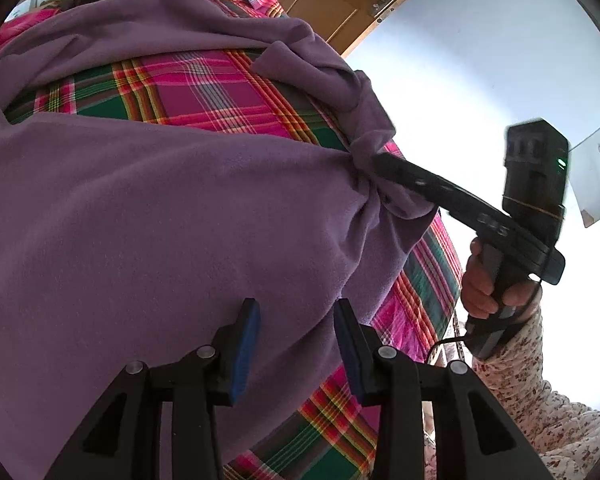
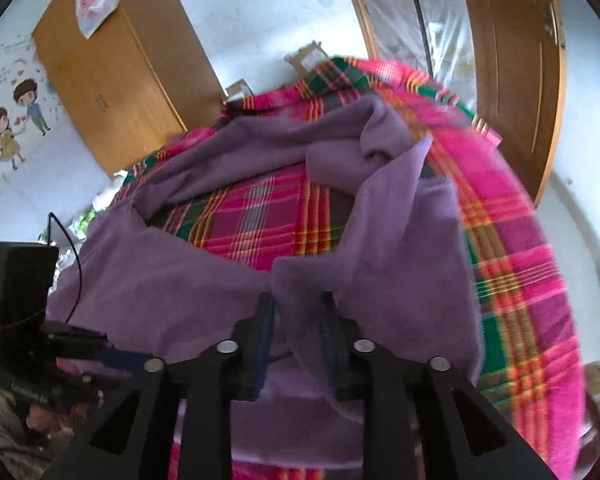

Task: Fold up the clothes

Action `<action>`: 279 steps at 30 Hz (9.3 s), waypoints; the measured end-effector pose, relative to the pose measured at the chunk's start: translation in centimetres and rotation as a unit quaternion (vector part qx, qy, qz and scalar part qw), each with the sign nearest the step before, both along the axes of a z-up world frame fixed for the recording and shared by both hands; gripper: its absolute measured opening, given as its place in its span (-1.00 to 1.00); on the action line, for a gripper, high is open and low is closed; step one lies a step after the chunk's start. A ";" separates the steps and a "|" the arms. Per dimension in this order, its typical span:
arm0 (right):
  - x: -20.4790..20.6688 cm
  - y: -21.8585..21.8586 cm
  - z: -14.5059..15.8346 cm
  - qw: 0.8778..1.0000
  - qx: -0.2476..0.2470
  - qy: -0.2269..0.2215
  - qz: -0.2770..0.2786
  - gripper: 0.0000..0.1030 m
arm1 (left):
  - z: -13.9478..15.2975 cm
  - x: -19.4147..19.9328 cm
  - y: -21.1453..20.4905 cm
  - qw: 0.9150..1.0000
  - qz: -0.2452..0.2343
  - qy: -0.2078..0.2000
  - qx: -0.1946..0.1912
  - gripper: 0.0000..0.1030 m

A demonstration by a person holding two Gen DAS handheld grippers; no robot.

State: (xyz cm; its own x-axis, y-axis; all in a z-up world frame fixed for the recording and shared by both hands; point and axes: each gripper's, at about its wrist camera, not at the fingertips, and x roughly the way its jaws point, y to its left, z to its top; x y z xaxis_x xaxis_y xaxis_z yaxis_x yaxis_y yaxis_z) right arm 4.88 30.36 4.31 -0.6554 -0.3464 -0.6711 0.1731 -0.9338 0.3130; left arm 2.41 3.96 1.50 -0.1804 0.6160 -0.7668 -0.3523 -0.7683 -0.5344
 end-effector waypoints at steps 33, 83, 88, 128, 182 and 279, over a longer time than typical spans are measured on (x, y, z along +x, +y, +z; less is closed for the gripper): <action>-7.5 2.7 -3.3 0.992 0.114 -0.038 -0.042 -0.90 | 0.4 1.1 0.7 0.999 0.024 0.026 -0.026 -0.24; 5.5 16.6 -1.1 0.946 0.009 0.007 -0.325 -0.93 | 0.4 6.0 11.2 0.959 -0.107 0.168 -0.202 -0.15; 6.0 16.6 -0.8 0.945 0.007 0.016 -0.326 -0.93 | 0.4 5.7 10.9 0.956 -0.089 0.174 -0.218 -0.76; 8.6 14.8 -1.4 0.909 0.076 -0.041 -0.408 -0.75 | 5.8 8.3 1.8 0.983 -0.024 0.175 -0.043 -0.82; 9.5 -33.4 -4.9 0.908 0.180 0.039 0.377 -0.33 | -2.1 16.0 -36.2 0.834 0.535 -0.016 0.134 -0.50; -18.2 -17.5 1.7 0.995 -0.041 -0.093 0.008 -0.93 | -1.4 -6.9 -40.7 0.876 0.478 -0.053 0.050 -0.84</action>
